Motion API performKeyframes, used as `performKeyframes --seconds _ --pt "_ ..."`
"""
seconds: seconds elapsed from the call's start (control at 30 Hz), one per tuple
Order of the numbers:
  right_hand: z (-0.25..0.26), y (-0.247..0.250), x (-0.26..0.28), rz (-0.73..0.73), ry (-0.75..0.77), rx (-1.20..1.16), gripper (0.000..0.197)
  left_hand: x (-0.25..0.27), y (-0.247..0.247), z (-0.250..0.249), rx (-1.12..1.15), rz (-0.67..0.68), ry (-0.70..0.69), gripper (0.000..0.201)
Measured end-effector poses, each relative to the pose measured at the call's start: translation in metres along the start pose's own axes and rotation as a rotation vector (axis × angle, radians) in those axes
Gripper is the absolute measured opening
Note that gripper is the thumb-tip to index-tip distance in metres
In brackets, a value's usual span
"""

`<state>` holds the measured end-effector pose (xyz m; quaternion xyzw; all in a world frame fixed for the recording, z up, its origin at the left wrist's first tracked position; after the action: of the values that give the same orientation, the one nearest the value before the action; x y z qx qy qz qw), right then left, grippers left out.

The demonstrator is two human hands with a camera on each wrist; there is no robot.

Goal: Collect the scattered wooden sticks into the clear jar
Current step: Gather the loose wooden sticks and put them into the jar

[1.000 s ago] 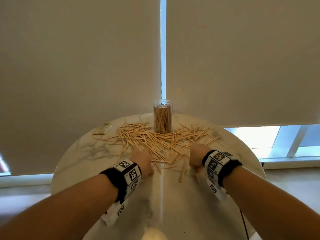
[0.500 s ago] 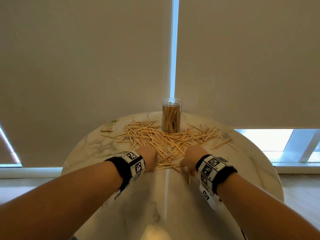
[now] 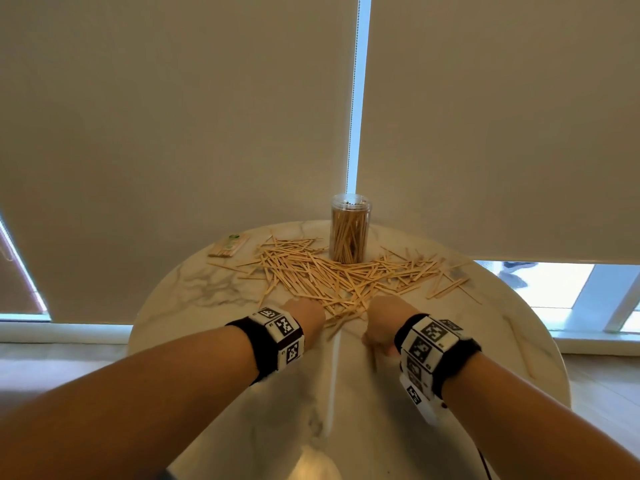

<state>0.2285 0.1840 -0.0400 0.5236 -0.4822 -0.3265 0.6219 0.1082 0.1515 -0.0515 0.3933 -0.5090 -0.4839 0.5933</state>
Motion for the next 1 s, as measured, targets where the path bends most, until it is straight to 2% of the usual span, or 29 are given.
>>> performKeyframes --seconds 0.17,0.27,0.4,0.47,0.53,0.63,0.73,0.87,0.93,1.0 --pt "-0.001 -0.001 0.005 0.057 0.001 0.032 0.015 0.009 0.002 0.003 0.001 0.008 0.059 0.04" --pt "-0.005 -0.005 0.004 0.054 -0.016 0.036 0.032 0.011 0.005 0.008 0.071 0.013 0.07 0.036" --pt "-0.011 -0.01 0.005 0.085 -0.034 -0.029 0.026 0.004 0.003 0.021 0.287 0.037 0.09 0.035" --pt "-0.017 -0.01 0.006 0.097 -0.056 -0.143 0.019 0.002 0.001 0.023 0.365 0.031 0.08 0.042" --pt "-0.027 -0.009 0.005 0.086 -0.098 -0.291 0.023 -0.001 0.0 0.027 0.434 0.005 0.076 0.049" --pt "-0.04 0.001 0.003 0.034 -0.149 -0.454 0.032 -0.003 -0.001 0.034 0.549 -0.039 0.111 0.042" --pt "-0.044 0.012 -0.004 -0.042 -0.102 -0.574 0.03 0.0 0.0 0.035 0.797 -0.033 0.142 0.033" --pt "-0.032 0.028 -0.003 -0.151 0.034 -0.934 0.017 -0.003 0.006 0.031 1.178 -0.134 0.136 0.033" --pt "-0.019 0.035 -0.001 -0.194 0.108 -1.07 0.016 0.001 0.013 0.023 1.309 -0.156 0.125 0.05" --pt "-0.004 0.04 0.001 -0.207 0.183 -1.162 0.018 0.002 0.021 0.009 1.353 -0.149 0.027 0.069"
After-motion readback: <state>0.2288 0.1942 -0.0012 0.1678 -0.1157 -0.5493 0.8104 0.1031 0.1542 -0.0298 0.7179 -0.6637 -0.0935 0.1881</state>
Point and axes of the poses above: each hand's wrist, its own x-axis away from the middle knuckle, its own y-axis out of the back of the hand, z = x × y, the point moved 8 cm from there along -x, towards the middle knuckle, and after that the axes turned 2 degrees about -y, right-handed, at the moved point
